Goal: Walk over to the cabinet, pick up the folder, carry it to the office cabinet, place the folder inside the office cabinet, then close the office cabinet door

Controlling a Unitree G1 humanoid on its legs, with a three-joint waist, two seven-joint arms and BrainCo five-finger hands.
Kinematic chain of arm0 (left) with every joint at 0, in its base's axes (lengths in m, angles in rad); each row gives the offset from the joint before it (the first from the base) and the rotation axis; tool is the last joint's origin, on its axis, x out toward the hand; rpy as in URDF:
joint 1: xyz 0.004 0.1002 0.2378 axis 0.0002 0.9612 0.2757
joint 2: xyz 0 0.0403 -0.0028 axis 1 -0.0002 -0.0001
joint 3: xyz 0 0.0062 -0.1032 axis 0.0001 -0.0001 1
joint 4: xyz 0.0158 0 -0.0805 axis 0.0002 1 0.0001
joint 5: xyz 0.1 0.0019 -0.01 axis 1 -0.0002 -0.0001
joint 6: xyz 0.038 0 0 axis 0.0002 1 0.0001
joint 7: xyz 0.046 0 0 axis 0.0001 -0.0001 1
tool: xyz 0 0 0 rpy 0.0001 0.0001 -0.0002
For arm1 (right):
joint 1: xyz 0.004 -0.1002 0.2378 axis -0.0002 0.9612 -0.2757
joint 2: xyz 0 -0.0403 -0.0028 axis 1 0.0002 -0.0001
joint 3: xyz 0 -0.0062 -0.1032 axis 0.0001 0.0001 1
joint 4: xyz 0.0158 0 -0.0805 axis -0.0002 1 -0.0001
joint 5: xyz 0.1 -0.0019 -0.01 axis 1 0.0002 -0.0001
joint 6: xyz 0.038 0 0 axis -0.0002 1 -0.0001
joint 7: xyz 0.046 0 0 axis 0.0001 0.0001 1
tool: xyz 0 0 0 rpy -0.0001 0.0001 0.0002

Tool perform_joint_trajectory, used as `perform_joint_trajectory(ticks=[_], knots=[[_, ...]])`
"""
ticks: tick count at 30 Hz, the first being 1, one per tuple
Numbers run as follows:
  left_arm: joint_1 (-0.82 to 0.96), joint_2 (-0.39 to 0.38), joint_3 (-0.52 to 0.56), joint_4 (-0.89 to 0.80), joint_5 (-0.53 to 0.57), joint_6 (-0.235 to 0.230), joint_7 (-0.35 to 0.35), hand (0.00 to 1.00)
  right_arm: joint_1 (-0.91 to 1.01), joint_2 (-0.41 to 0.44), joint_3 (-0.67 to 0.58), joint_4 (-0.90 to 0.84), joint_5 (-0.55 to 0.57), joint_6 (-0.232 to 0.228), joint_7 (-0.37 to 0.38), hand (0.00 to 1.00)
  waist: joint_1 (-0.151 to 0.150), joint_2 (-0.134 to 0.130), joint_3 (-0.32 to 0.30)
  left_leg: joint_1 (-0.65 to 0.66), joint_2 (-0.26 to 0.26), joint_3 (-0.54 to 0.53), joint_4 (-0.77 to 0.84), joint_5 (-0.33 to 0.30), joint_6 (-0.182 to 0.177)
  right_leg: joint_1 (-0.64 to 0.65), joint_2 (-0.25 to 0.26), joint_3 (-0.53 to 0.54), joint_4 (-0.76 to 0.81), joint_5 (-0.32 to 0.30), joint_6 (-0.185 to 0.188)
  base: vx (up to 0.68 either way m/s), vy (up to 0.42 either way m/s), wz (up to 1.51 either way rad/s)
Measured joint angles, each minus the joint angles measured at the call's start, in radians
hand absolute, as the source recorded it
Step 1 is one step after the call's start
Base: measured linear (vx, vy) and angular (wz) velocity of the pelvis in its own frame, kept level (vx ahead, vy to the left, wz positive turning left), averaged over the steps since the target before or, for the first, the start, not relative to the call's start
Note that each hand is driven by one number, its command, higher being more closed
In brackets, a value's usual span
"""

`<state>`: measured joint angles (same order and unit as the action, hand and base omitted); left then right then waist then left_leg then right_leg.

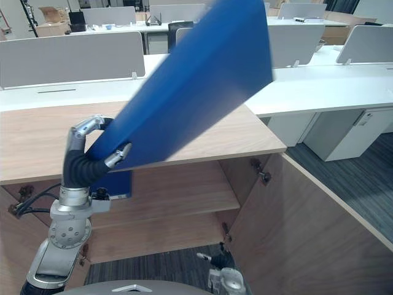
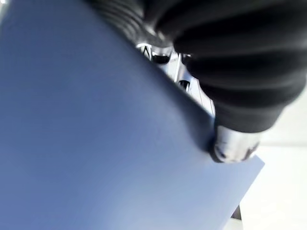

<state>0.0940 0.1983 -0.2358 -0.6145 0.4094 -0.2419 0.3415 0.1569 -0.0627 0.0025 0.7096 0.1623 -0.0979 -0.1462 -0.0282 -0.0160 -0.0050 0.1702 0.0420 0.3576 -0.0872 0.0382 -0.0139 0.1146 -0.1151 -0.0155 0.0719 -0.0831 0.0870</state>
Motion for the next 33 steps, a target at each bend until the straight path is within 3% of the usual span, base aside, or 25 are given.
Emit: perform_joint_trajectory(ticks=[11, 24, 33], knots=[[0.037, -0.116, 0.07, -0.036, -0.21, -0.02, 0.065, 1.0, 0.125, 0.073, 0.005, -0.503, 0.049, -0.084, -0.015, 0.0, -0.009, -0.002, 0.02, -0.009, 0.0, 0.004, 0.001, -0.003, -0.004, -0.012, 0.001, 0.005, -0.003, 0.009, 0.011, 0.0, 0.0, 0.0], [0.164, -0.152, 0.101, -0.03, -0.233, -0.018, 0.048, 1.0, 0.185, 0.12, 0.002, -1.01, 0.155, -0.213, -0.01, 0.0, -0.015, -0.013, 0.045, 0.008, -0.006, 0.054, 0.006, -0.028, -0.004, -0.017, -0.001, 0.052, -0.019, 0.019, 0.015, 0.01, 0.006, -0.11], [0.163, -0.161, 0.14, 0.023, -0.234, -0.015, 0.024, 1.0, 0.106, 0.119, -0.044, -1.16, 0.166, -0.255, -0.009, 0.0, -0.03, -0.014, 0.049, 0.003, -0.01, 0.057, 0.007, -0.031, -0.002, -0.026, -0.003, 0.06, -0.021, 0.021, 0.019, 0.0, -0.003, -0.03]])
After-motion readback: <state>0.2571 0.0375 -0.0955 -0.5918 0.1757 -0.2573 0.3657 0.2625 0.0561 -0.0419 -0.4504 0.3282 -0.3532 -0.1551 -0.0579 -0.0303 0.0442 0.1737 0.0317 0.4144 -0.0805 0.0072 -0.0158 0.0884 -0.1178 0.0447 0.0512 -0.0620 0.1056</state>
